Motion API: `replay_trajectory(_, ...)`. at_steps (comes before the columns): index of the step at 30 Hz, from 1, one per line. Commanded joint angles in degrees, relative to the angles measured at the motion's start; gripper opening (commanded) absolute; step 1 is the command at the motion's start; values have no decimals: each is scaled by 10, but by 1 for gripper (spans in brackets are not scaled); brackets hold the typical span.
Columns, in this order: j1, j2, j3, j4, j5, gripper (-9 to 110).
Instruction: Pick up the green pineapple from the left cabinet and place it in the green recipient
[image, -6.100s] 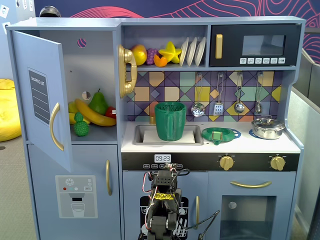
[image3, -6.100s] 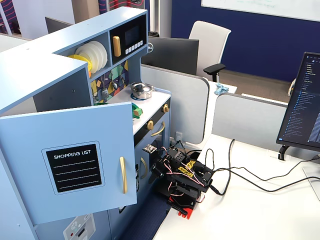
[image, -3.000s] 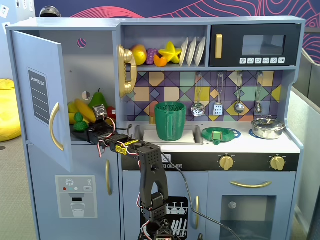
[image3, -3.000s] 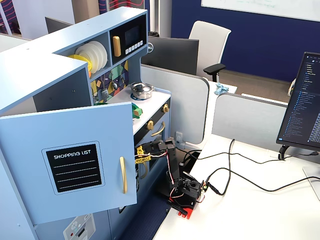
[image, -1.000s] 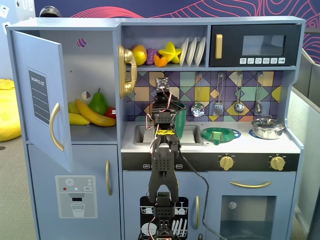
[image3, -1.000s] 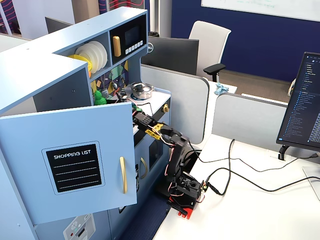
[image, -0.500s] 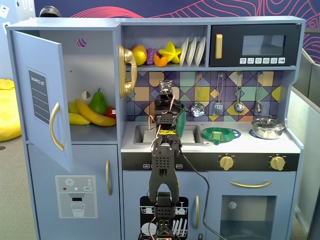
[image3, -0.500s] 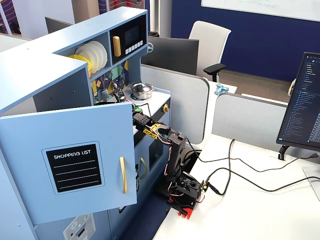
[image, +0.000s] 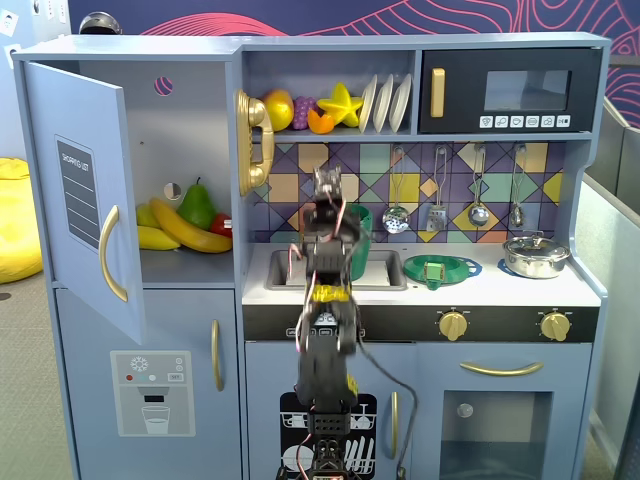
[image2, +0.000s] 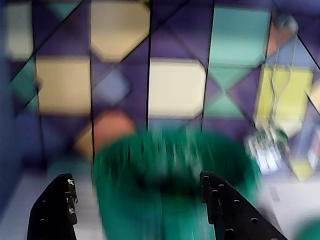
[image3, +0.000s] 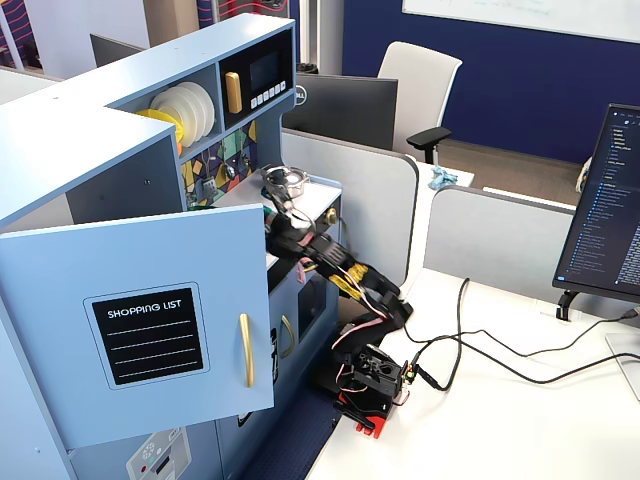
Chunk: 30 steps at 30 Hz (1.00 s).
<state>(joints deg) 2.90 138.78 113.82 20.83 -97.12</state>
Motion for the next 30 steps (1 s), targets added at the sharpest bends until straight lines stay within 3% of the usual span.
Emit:
replay_trajectory(1,10,160,174,75,2,21)
replay_trajectory(9,11,330,429,279,83,13)
replay_trajectory(12,7,351,487,357,14,11)
replay_trajectory(19,-18,396,544,454,96,13)
replay_trajectory(30,-18,432,578,595,98,13)
